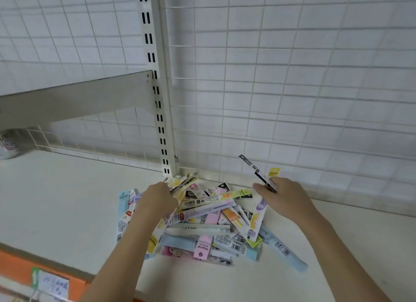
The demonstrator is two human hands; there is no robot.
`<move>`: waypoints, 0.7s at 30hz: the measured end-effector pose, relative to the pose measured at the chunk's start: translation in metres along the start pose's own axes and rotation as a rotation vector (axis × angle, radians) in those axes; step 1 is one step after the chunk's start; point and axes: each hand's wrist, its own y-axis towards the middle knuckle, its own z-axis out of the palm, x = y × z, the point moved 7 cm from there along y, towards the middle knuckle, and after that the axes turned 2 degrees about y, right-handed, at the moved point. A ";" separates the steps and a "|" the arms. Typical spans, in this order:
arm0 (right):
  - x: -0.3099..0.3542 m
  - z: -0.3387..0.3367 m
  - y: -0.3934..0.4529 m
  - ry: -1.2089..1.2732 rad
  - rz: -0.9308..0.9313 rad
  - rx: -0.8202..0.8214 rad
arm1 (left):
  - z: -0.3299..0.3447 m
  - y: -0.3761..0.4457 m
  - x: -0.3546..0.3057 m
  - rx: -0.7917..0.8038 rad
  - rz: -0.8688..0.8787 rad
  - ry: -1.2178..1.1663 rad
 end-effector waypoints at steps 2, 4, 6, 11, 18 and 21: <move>0.003 0.005 -0.004 -0.005 -0.013 0.039 | -0.007 -0.008 -0.002 0.004 0.004 -0.037; 0.006 0.011 -0.007 0.006 -0.023 0.101 | -0.017 -0.017 -0.006 -0.002 0.012 -0.100; 0.013 0.018 -0.010 -0.002 -0.055 0.155 | -0.029 -0.026 -0.012 -0.011 0.031 -0.190; 0.036 0.024 -0.016 -0.016 -0.120 0.158 | -0.049 -0.049 -0.022 -0.081 0.107 -0.351; 0.054 0.036 -0.008 -0.107 -0.093 0.042 | -0.045 -0.077 -0.001 -0.149 0.064 -0.486; 0.064 0.058 -0.007 -0.106 -0.130 0.156 | -0.037 -0.085 0.010 -0.155 0.069 -0.468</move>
